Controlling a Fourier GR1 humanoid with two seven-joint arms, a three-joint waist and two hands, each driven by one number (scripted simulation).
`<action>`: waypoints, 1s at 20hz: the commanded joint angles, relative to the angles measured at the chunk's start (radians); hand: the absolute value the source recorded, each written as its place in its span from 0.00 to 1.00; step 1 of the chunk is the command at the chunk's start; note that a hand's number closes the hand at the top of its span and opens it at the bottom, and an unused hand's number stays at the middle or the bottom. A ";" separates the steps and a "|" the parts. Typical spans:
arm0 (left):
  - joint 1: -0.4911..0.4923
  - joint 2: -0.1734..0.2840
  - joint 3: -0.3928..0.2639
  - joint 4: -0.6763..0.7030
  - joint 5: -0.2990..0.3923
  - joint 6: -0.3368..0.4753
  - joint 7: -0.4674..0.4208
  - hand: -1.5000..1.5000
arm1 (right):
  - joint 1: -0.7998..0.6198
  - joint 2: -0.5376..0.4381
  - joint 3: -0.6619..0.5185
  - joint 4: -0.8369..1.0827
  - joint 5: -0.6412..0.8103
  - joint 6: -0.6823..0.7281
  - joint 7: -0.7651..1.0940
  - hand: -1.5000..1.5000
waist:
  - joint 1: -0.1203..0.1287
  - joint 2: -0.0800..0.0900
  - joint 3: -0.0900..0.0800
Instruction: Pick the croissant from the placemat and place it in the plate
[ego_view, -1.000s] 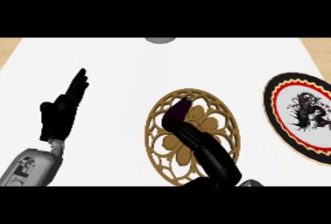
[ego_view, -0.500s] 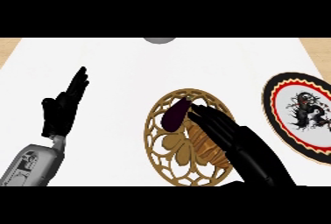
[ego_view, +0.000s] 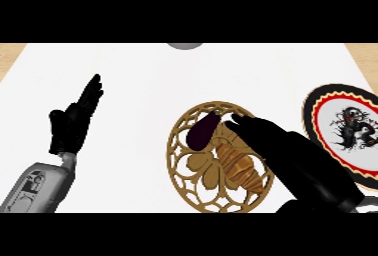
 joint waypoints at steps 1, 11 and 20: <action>-0.002 -0.024 0.013 0.010 -0.021 -0.004 -0.008 0.50 | -0.069 0.071 0.014 0.026 -0.039 0.106 0.158 0.00 | 0.003 0.001 0.000; 0.049 -0.058 0.037 -0.054 -0.072 -0.038 0.010 0.50 | -0.033 0.136 0.011 0.223 0.099 0.173 0.023 0.00 | 0.006 0.002 0.001; 0.016 -0.083 0.096 -0.033 -0.111 -0.085 0.047 0.50 | 0.016 0.189 0.005 0.313 0.242 0.213 -0.089 0.00 | 0.001 0.001 0.001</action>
